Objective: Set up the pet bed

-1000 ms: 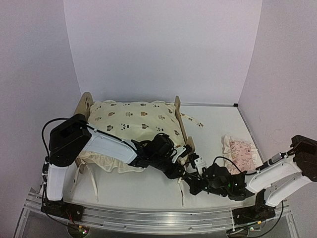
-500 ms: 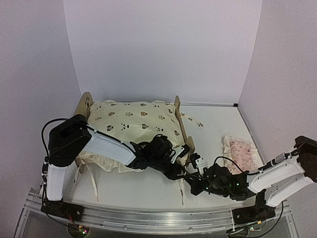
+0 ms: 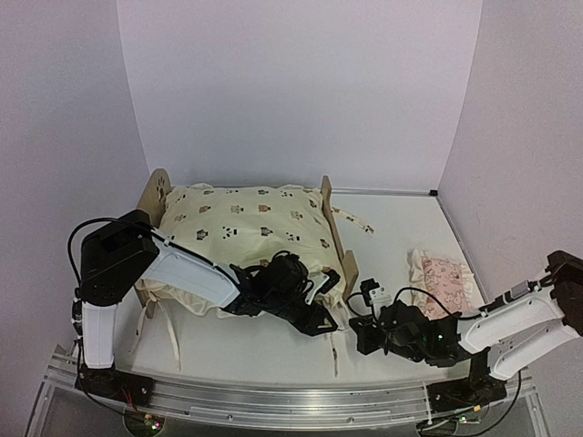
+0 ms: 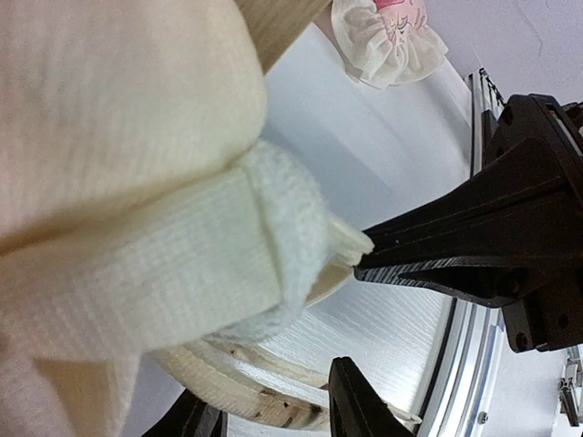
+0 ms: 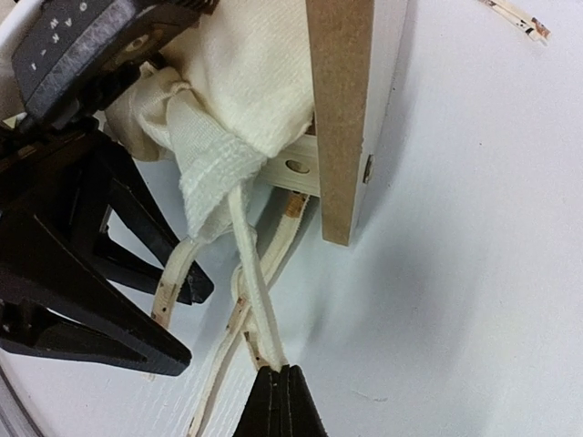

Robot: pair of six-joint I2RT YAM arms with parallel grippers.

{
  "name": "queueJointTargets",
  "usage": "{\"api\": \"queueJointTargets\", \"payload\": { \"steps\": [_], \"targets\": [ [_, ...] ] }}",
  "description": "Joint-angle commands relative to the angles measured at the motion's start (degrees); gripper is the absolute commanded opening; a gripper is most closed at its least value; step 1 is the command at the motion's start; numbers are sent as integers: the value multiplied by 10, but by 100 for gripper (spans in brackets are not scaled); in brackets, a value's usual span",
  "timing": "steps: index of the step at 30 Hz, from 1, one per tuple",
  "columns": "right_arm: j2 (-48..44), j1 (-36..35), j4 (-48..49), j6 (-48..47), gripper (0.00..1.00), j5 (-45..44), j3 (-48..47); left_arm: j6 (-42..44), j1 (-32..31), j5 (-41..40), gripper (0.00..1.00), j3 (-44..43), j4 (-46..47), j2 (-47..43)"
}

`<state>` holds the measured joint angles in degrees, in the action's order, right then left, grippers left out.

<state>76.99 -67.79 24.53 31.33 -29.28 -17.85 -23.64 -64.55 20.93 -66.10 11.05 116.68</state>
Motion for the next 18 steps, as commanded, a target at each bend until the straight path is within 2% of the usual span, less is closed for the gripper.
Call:
{"api": "queueJointTargets", "payload": {
  "steps": [1,5,7,10,11,18],
  "targets": [
    [2,1,-18,5,0,-1,-19,-9,2,14,40,18,34,-36],
    [16,1,-20,-3,0,18,-34,3,2,29,39,3,29,-32],
    [17,1,-21,-3,0,19,-36,5,2,30,32,-6,23,-26],
    [8,1,-26,-4,0,13,-35,12,2,29,5,-24,10,-9],
    [2,1,-28,-2,0,9,-33,14,2,30,0,-33,7,-3],
    [-39,1,-46,12,0,0,-20,-22,2,5,0,-59,33,11]
  ]
}}
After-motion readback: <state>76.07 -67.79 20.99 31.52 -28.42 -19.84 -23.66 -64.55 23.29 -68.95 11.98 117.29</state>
